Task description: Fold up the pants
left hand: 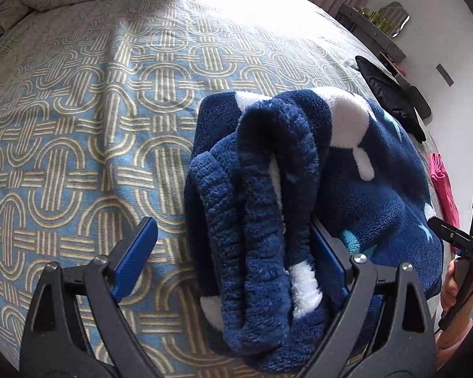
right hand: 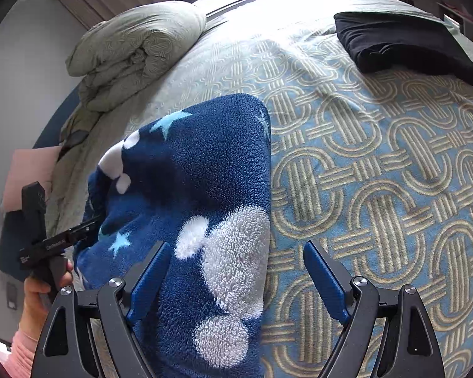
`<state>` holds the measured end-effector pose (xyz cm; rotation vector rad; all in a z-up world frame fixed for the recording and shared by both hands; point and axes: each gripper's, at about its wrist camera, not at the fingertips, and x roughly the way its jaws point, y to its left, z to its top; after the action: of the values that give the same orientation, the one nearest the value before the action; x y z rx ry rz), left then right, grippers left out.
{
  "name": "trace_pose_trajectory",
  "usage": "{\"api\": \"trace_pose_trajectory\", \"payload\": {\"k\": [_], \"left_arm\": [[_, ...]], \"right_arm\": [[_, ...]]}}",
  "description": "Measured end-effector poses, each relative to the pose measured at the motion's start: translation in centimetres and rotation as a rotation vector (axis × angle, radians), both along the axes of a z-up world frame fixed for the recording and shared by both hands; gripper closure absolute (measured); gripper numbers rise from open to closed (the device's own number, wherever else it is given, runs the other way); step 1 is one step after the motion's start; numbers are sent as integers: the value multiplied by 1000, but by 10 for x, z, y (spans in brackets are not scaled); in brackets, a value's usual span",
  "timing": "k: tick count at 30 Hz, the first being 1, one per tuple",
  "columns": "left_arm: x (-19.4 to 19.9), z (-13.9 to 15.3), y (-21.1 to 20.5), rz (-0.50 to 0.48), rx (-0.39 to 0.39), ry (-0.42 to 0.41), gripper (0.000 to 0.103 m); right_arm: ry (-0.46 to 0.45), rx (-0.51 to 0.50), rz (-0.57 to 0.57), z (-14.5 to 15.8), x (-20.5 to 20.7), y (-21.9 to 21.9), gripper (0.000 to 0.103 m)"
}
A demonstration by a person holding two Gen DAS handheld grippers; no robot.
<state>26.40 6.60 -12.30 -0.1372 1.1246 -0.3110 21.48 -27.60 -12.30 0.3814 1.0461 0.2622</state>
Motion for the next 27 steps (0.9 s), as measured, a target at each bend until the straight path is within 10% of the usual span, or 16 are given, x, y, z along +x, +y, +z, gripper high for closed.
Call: {"api": "trace_pose_trajectory", "payload": {"k": [27], "left_arm": [[20, -26, 0, -46, -134, 53, 0]], "right_arm": [[90, 91, 10, -26, 32, 14, 15]]}}
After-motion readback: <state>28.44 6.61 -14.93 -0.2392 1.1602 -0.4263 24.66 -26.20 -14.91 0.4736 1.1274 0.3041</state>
